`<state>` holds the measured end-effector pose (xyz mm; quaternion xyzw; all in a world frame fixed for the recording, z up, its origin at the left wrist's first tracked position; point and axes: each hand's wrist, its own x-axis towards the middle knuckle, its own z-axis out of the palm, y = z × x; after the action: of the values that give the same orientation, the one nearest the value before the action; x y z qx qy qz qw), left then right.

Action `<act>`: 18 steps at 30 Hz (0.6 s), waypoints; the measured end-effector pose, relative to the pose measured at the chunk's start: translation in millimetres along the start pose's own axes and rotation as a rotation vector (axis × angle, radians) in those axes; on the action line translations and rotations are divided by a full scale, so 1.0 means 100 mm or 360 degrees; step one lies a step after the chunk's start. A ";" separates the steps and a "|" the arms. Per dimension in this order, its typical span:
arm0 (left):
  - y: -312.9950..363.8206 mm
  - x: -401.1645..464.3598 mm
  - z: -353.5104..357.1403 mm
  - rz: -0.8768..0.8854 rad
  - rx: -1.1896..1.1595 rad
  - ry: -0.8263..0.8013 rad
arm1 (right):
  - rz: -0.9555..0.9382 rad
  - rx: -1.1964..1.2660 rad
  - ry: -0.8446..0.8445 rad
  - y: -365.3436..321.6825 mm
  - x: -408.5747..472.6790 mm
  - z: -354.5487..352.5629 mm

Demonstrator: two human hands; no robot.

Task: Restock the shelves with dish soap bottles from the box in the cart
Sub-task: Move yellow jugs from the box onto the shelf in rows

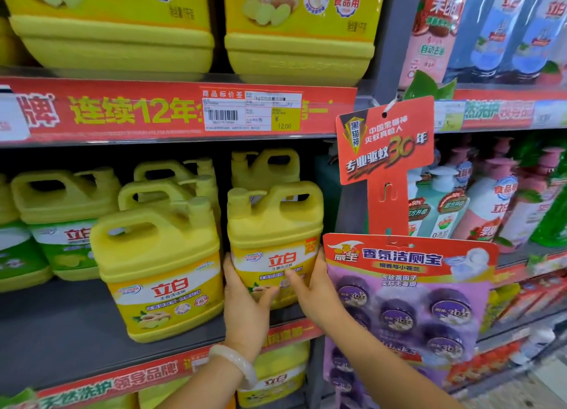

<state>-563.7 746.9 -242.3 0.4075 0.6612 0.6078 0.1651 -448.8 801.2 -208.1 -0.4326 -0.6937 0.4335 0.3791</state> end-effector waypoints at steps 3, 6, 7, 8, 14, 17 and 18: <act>-0.01 0.01 0.07 -0.0091 -0.0026 0.0032 | 0.0038 -0.0077 0.0010 0.00 0.02 0.04; -0.06 0.11 0.15 -0.0188 -0.0085 0.0084 | 0.0101 -0.0086 0.0013 -0.03 0.09 0.07; -0.07 0.16 0.18 -0.0203 -0.0090 0.0096 | 0.0131 -0.0113 -0.0004 -0.04 0.13 0.08; -0.09 0.23 0.22 -0.0215 -0.0099 0.0099 | 0.0175 -0.0156 -0.0030 -0.05 0.17 0.09; -0.12 0.55 0.33 -0.0227 -0.0163 0.0052 | 0.0284 -0.0058 0.0052 -0.06 0.46 0.17; -0.12 0.65 0.37 -0.0226 -0.0158 0.0061 | 0.0286 0.0100 0.0162 -0.07 0.57 0.18; -0.12 0.67 0.38 -0.0227 -0.0155 0.0061 | 0.0282 0.0118 0.0187 -0.08 0.60 0.18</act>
<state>-582.3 822.7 -242.8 0.3392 0.6612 0.6338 0.2147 -487.4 849.7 -197.9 -0.5026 -0.6128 0.4646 0.3951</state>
